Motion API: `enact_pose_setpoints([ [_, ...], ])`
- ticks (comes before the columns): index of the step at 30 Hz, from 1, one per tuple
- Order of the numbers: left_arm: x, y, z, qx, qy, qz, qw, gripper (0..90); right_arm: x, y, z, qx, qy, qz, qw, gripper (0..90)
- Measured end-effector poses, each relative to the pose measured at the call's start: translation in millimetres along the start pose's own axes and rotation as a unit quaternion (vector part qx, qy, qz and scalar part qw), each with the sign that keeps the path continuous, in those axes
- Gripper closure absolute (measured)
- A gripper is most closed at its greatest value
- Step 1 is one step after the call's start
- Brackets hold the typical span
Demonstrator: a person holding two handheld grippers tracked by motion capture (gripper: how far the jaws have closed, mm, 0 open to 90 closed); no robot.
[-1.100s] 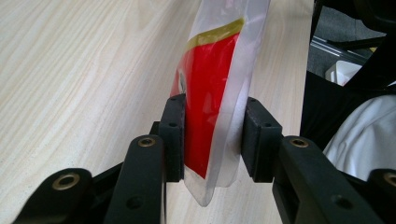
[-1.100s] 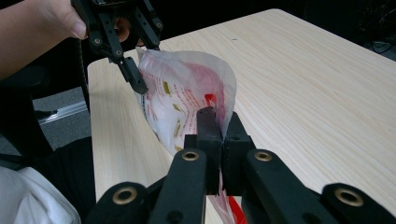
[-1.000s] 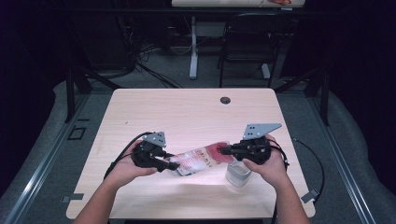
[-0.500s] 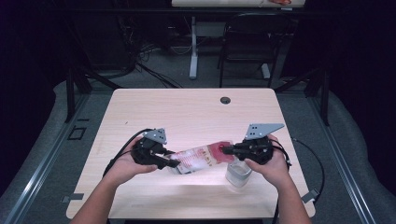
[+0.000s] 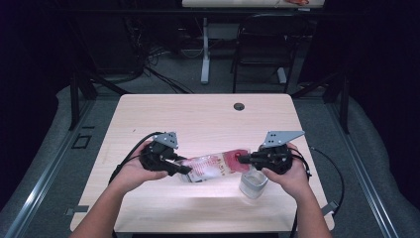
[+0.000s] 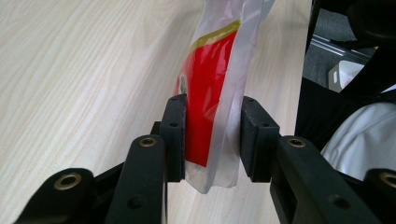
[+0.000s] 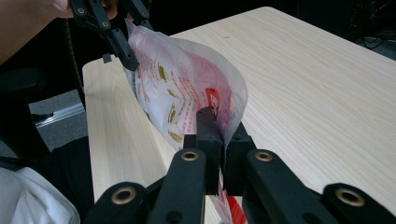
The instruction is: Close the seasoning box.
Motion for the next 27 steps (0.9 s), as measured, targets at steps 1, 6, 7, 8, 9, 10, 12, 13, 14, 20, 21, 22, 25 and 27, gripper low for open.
enact_pose_setpoints([
  [1,0.1,-0.9,-0.3,0.001,0.002,-0.002,1.0000,66.5,-0.3,0.2,-0.1,0.001,0.000,0.001,1.0000,88.4],
  [6,-1.8,-3.9,-0.7,0.004,-0.002,0.002,1.0000,66.7,-1.2,0.6,-0.7,0.003,0.001,0.000,1.0000,88.3],
  [7,-2.1,-4.8,-0.9,0.003,0.000,-0.001,1.0000,66.8,-1.6,0.8,-1.0,0.001,0.001,0.002,1.0000,88.2],
  [8,-2.7,-5.3,-0.7,0.006,0.000,-0.001,1.0000,66.8,-1.7,0.9,-1.1,0.002,0.002,0.001,1.0000,88.2],
  [9,-2.8,-6.2,-1.1,0.005,0.002,-0.003,1.0000,66.8,-2.0,1.1,-1.3,0.002,0.003,0.002,1.0000,88.2],
  [10,-3.6,-6.8,-1.0,0.005,-0.002,0.000,1.0000,66.9,-2.3,1.4,-1.6,0.003,0.003,0.002,1.0000,88.1],
  [12,-3.9,-8.9,-1.6,0.004,0.002,-0.005,1.0000,67.0,-2.8,1.7,-2.1,0.003,0.003,0.002,1.0000,88.0],
  [13,-4.5,-9.6,-1.5,0.005,0.000,-0.004,1.0000,67.1,-3.0,2.0,-2.3,0.003,0.002,0.002,1.0000,87.9],
  [14,-4.9,-10.3,-1.7,0.006,0.001,-0.005,1.0000,67.1,-3.2,2.2,-2.6,0.003,0.002,0.003,1.0000,87.8],
  [20,-6.0,-12.5,-1.5,0.009,-0.002,-0.002,1.0000,67.4,-2.5,3.2,-2.4,0.004,0.000,0.006,1.0000,87.5],
  [21,-6.3,-12.9,-1.6,0.009,-0.002,-0.001,1.0000,67.5,-2.3,3.5,-2.4,0.003,0.000,0.008,1.0000,87.3],
  [22,-6.6,-13.3,-1.6,0.008,-0.002,-0.001,1.0000,67.5,-1.7,3.6,-2.3,0.003,0.001,0.008,1.0000,87.0],
  [25,-6.6,-14.5,-1.6,0.010,0.001,-0.004,0.9999,67.7,-0.8,3.9,-2.0,0.001,0.002,0.012,0.9999,85.5],
  [27,-7.4,-14.8,-1.7,0.010,-0.003,0.001,0.9999,67.7,-0.6,4.0,-2.0,0.000,0.002,0.013,0.9999,85.0],
])
Point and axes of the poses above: each handheld gripper's, and its own axes: x roughly forward along the jaws, y roughly out of its underside, z roughly to its left, the point moved 7 cm from there along x, roughly forward along the jaws, and after that the axes turned 4 degrees about -x, right-handed, at the moved point
